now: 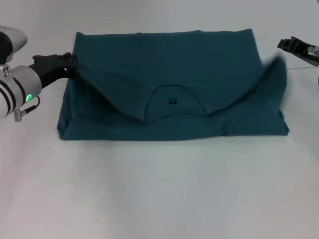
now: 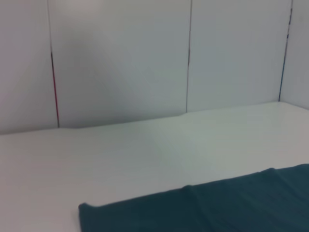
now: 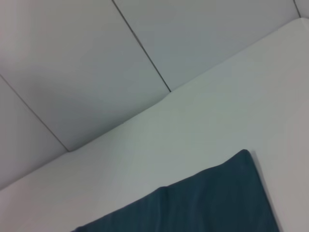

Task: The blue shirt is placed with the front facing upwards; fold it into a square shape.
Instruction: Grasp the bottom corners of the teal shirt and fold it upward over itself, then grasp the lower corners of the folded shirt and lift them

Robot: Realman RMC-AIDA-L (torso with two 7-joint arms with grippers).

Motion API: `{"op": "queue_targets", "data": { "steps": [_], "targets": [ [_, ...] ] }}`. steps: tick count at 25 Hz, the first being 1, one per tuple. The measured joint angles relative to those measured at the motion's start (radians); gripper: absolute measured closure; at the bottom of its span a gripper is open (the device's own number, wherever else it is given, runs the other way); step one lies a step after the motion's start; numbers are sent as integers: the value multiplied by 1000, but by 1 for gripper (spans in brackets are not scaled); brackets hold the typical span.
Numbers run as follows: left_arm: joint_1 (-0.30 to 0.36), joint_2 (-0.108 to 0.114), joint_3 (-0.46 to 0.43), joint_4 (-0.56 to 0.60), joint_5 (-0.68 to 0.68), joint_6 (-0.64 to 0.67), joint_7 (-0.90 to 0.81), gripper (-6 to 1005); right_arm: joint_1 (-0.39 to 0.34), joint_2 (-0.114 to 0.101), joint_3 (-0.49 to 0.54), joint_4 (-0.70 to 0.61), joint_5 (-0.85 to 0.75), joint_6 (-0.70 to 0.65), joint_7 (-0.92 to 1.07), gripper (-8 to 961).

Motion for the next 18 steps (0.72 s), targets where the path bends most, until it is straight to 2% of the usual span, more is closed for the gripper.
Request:
{"op": "queue_targets", "data": {
  "steps": [4, 7, 10, 11, 13, 15, 18],
  "targets": [
    [1, -12, 0, 0, -44, -20, 57, 891, -5, 3, 0, 1, 1, 5, -25, 847],
    [5, -16, 1, 6, -48, -29, 59, 803, -23, 3, 0, -13, 0, -5, -36, 728],
    [33, -15, 28, 16, -27, -8, 9, 733, -68, 0, -8, -59, -4, -94, -76, 610],
    [52, -13, 62, 24, -17, 6, -33, 712, -85, 0, -13, -75, -4, -127, -83, 570],
    [118, -13, 185, 67, 2, 33, -164, 670, -137, 2, -21, -115, -5, -209, -89, 492],
    [191, -30, 305, 136, 3, 41, -264, 629, -185, 6, -25, -144, -5, -273, -93, 413],
    [286, -53, 435, 229, 1, 40, -360, 567, -252, 13, -28, -171, -5, -340, -123, 309]
  ]
}}
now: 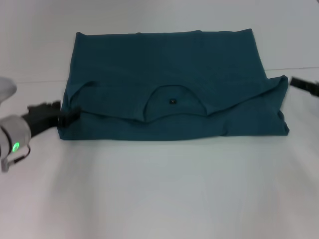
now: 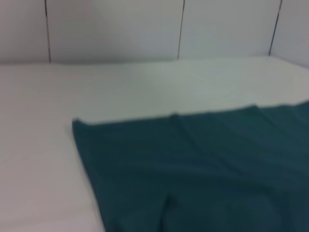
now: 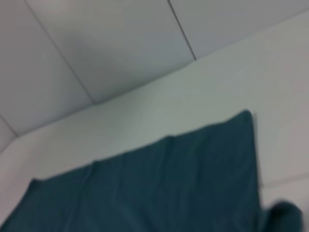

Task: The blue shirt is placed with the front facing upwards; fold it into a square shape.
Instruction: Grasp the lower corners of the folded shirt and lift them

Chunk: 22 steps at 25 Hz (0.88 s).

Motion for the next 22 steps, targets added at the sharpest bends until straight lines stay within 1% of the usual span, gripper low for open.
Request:
{"op": "queue_targets", "data": {
  "steps": [1, 2, 6, 9, 11, 15, 18, 20, 22],
  "targets": [
    [27, -1, 31, 15, 0, -1, -35, 546, -16, 2, -1, -3, 1, -10, -10, 275],
    [38, -1, 42, 19, 0, -1, -54, 520, -33, 4, -1, -3, 1, -18, -20, 240],
    [65, 0, 49, 18, 2, -1, -83, 416, -68, 12, -2, -6, 3, -30, -35, 242],
    [64, 3, 54, 0, 3, -1, -80, 399, -75, 14, -2, -2, 1, -40, -37, 243],
    [57, 4, 57, -18, 4, -11, -72, 387, -77, 20, -3, -2, 0, -43, -40, 242],
    [40, 7, 67, -44, 5, -28, -56, 397, -78, 26, -20, -6, 0, -56, -39, 242],
    [38, 6, 89, -47, 8, -38, -49, 404, -77, 17, -27, -8, -2, -84, -32, 241],
    [36, 6, 100, -49, 16, -39, -49, 409, -75, 5, -36, -18, -10, -107, -17, 241],
    [34, 7, 102, -49, 25, -40, -52, 454, -71, -8, -52, -46, -37, -129, 25, 241]
  ]
}}
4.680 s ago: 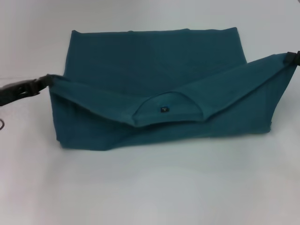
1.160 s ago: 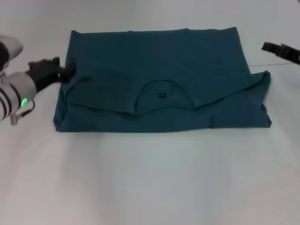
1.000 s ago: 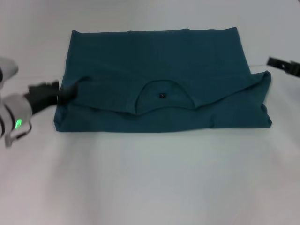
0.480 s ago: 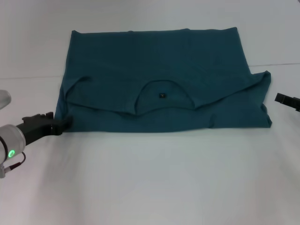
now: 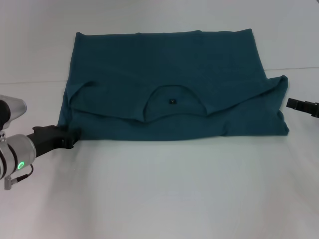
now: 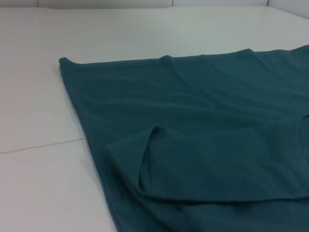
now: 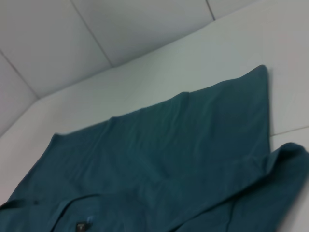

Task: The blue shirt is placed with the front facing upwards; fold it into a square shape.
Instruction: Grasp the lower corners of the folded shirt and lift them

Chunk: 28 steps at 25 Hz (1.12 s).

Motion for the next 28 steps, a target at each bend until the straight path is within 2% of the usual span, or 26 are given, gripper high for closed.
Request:
{"op": "queue_targets", "data": {
  "steps": [2, 6, 10, 14, 19, 23, 28],
  "targets": [
    [0, 1, 0, 0, 2, -1, -2, 498, 4, -3, -15, -51, -49, -24, 58, 240],
    [-1, 1, 1, -1, 4, -2, -4, 587, 15, 7, -23, -153, -144, -68, 133, 237],
    [0, 1, 1, -3, 11, -1, -4, 710, 48, 5, -24, -197, -255, -130, 211, 225],
    [-1, 1, 2, -3, 30, 3, -5, 865, 99, -5, -25, -247, -413, -199, 315, 214],
    [-4, 1, 1, 2, 33, 3, -6, 976, 191, -7, -56, -298, -629, -260, 469, 199],
    [-7, 2, 1, 5, 33, 1, -6, 972, 246, 1, -105, -298, -737, -258, 543, 188],
    [-7, 4, -3, 4, 33, -1, -6, 965, 256, 16, -136, -276, -781, -196, 547, 178]
  ]
}}
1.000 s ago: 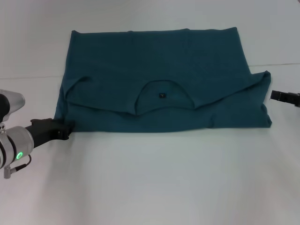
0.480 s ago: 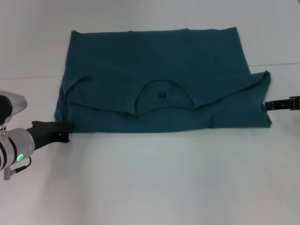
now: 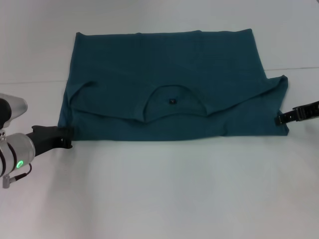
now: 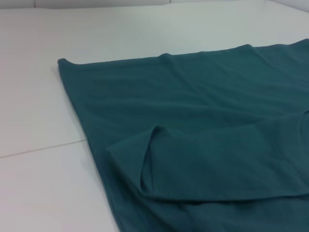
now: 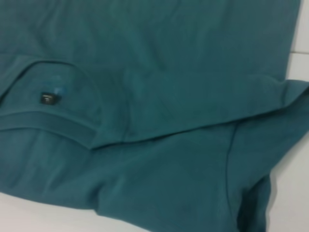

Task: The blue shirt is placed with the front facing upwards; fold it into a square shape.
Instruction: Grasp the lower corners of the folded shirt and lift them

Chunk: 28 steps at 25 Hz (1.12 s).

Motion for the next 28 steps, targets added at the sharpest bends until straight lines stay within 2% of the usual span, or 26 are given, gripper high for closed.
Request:
{"op": "queue_targets", "data": {
  "steps": [8, 23, 28],
  "targets": [
    [3, 1, -3, -3, 0, -1, 0, 955, -1, 2, -16, 124, 0, 158, -34, 192],
    [0, 1, -1, -2, 0, 5, 5, 936, 22, 32, -18, 268, -2, 383, -58, 254],
    [0, 1, -3, -2, 0, 5, 7, 930, 26, 40, -56, 290, 1, 424, -72, 274]
  ]
}}
